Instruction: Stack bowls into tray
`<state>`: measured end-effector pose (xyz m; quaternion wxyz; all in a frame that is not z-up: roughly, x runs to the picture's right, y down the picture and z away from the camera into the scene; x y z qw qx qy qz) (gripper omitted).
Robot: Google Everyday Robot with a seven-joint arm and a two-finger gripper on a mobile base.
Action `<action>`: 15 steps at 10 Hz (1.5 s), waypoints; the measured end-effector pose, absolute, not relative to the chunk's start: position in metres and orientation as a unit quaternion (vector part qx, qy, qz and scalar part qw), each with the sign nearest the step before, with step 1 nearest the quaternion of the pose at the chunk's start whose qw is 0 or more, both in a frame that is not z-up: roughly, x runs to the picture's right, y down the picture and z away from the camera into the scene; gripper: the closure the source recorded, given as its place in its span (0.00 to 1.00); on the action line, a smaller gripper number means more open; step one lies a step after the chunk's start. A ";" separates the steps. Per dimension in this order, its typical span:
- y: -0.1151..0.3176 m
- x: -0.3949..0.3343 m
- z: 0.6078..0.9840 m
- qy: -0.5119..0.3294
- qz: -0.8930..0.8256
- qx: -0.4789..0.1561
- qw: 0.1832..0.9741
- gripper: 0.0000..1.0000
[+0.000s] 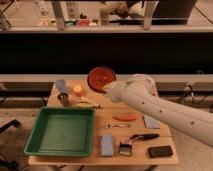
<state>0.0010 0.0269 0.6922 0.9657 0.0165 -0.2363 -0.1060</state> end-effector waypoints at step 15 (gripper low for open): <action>0.088 -0.124 0.630 -0.459 -0.241 -0.069 0.852 1.00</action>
